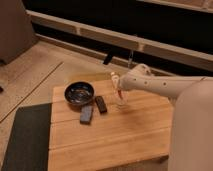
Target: Place the pepper in the ceramic cup
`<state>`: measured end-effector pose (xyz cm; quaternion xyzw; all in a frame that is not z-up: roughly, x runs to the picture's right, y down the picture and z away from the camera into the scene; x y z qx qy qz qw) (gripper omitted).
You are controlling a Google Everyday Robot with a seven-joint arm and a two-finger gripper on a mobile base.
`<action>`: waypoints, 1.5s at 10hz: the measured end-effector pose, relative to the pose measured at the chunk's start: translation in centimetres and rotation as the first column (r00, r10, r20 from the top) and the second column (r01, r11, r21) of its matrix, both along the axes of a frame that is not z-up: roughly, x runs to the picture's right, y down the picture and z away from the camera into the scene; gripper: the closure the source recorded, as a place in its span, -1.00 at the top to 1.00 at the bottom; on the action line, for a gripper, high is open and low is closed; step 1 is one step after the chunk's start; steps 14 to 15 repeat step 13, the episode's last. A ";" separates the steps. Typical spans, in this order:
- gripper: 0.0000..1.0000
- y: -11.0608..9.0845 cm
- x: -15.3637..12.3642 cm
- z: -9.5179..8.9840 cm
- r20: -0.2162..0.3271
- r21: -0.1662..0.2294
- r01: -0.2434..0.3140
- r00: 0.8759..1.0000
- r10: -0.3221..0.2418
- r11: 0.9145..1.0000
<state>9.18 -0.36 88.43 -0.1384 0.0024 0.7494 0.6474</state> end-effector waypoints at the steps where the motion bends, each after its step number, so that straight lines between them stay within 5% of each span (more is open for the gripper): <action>1: 0.33 0.1 -0.1 0.0 0.003 -0.003 -0.003 1.000 0.003 1.000; 15: 0.33 0.4 -0.1 -0.2 0.016 -0.011 -0.021 1.000 0.021 1.000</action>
